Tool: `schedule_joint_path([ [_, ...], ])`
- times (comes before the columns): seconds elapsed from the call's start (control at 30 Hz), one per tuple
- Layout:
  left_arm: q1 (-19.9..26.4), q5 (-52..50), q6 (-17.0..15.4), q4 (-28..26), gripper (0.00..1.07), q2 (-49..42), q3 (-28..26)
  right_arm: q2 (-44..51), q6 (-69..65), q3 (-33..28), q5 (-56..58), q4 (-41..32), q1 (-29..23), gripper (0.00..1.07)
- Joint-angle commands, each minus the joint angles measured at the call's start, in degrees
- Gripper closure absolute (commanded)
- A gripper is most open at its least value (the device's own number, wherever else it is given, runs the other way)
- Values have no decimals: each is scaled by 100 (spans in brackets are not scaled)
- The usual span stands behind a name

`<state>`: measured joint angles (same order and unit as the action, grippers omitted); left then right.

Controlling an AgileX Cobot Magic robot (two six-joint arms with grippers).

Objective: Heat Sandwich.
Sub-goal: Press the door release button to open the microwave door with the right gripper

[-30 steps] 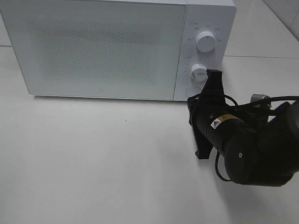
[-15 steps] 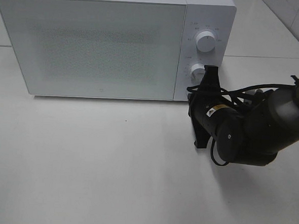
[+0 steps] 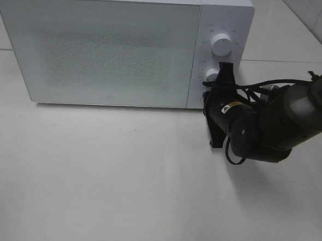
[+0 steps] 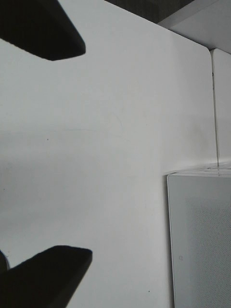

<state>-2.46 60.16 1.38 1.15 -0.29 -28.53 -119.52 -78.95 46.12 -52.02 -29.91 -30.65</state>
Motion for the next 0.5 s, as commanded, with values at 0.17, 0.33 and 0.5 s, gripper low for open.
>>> schedule_joint_path([
  [0.17, 6, -69, -17, -29, 5, -143, 23, -109, 183, 218, 160, 74, 132, 107],
  [0.33, 6, -69, -17, -29, 5, -143, 23, -183, 183, 344, 138, 80, 132, 107],
  [0.5, 6, -69, -17, -29, 5, -143, 23, -201, 229, 430, -201, 52, 132, 106],
])
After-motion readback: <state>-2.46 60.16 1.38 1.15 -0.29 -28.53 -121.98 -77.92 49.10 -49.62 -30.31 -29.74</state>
